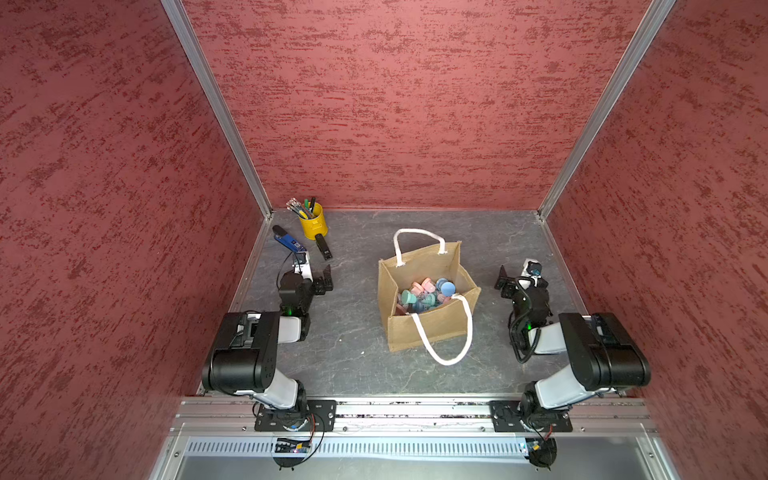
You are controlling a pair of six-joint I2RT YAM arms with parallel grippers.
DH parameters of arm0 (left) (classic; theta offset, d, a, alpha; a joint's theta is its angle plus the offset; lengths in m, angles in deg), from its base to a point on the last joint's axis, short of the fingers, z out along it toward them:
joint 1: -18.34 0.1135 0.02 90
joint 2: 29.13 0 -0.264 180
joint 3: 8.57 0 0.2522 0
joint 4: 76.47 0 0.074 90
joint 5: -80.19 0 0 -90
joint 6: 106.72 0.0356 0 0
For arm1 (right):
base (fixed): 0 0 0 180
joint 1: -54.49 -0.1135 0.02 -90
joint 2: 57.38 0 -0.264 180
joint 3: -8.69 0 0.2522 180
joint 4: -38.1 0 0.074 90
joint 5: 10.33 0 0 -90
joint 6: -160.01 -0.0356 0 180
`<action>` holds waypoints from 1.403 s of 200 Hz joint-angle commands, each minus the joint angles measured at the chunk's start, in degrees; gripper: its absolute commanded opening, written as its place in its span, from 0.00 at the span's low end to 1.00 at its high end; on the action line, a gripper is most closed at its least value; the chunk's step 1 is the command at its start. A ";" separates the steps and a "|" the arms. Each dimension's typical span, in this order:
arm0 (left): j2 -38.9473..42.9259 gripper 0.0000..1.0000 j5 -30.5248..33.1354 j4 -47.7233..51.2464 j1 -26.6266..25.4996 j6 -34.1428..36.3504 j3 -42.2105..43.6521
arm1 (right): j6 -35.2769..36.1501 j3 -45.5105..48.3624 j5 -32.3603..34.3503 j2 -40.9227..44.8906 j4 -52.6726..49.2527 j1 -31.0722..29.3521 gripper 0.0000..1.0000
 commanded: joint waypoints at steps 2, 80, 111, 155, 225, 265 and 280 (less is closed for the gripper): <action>-0.04 1.00 0.27 -0.69 -0.09 -0.20 -0.54 | 1.18 -0.42 -0.99 0.35 1.32 -0.22 0.99; -0.07 1.00 0.01 -0.56 0.08 -0.25 -0.59 | 1.17 -0.43 -0.95 0.32 1.34 -0.12 0.99; -0.04 1.00 0.34 -0.65 -0.07 -0.03 -0.55 | 1.18 -0.62 -1.12 0.31 0.89 -0.11 0.99; -0.03 1.00 0.27 -0.65 -0.08 -0.10 -0.60 | 1.19 -0.50 -1.07 0.29 1.09 -0.08 0.99; 0.04 1.00 0.25 -0.78 0.00 -0.16 -0.45 | 0.72 0.44 2.29 1.54 2.52 -0.40 0.99; 13.73 1.00 8.48 14.91 -5.83 4.00 -3.17 | -5.04 1.43 8.60 24.90 -14.96 -2.12 0.99; 17.98 1.00 9.87 19.75 -9.14 4.30 -5.29 | -16.39 -1.72 11.43 31.72 -27.17 -2.08 0.99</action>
